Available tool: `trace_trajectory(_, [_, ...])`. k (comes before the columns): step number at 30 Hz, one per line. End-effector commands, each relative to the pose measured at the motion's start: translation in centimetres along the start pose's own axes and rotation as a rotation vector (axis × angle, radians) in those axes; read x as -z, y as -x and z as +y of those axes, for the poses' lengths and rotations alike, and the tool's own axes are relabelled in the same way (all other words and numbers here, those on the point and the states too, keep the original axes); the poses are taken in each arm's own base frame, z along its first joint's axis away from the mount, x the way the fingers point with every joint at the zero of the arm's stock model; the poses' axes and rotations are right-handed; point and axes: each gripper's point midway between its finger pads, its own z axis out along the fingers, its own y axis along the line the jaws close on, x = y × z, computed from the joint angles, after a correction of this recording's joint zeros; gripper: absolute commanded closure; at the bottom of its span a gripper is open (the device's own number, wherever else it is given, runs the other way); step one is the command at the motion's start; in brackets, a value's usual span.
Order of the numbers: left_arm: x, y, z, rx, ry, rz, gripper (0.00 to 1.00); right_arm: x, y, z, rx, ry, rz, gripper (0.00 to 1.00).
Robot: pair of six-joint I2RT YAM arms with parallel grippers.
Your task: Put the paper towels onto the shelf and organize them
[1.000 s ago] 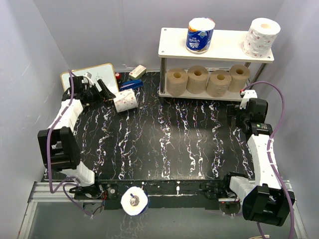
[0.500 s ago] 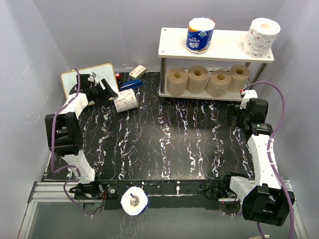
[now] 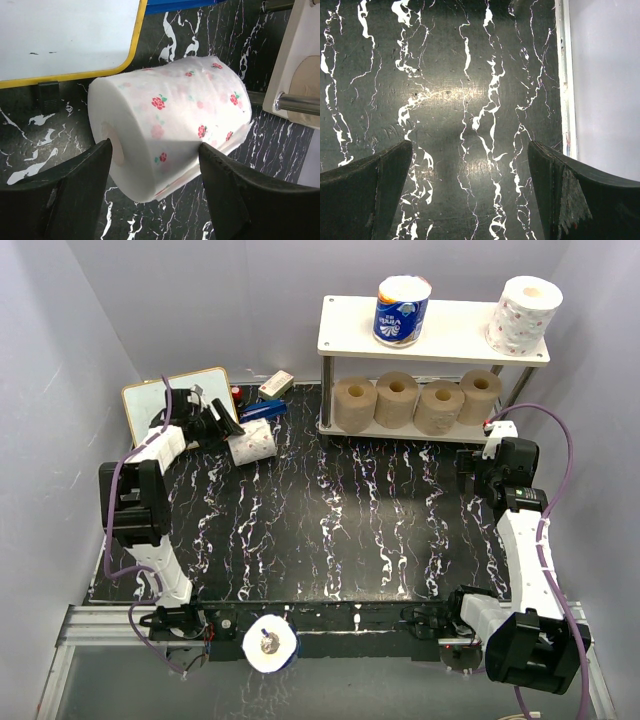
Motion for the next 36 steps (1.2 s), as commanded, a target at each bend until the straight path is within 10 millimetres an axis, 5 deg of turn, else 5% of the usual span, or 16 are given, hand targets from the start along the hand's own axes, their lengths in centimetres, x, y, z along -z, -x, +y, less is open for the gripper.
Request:
trace_trajectory(1, [0.0,0.9,-1.0,-0.009,-0.014,-0.032,0.33,0.3,1.3,-0.4,0.006,-0.013,-0.058,0.02])
trace_trajectory(15, [-1.6,0.5,0.0,-0.009,0.034,-0.038,0.43,0.4,1.3,-0.6,0.002,-0.014,-0.062,0.02])
trace_trajectory(18, [-1.7,0.3,0.2,-0.020,0.045,-0.051,0.57,0.4,1.3,-0.7,0.001,-0.017,-0.061,0.02])
trace_trajectory(23, [-1.2,1.1,-1.0,-0.088,0.027,-0.054,0.99,0.3,1.2,-0.8,0.000,-0.018,-0.058,0.02])
trace_trajectory(30, [2.3,3.1,-4.6,-0.281,0.019,-0.087,1.00,0.2,1.1,-0.8,0.000,-0.017,-0.055,0.02])
trace_trajectory(36, [9.0,5.0,-11.5,-0.531,-0.015,-0.243,1.00,0.2,1.1,-0.8,0.000,-0.016,-0.054,0.02])
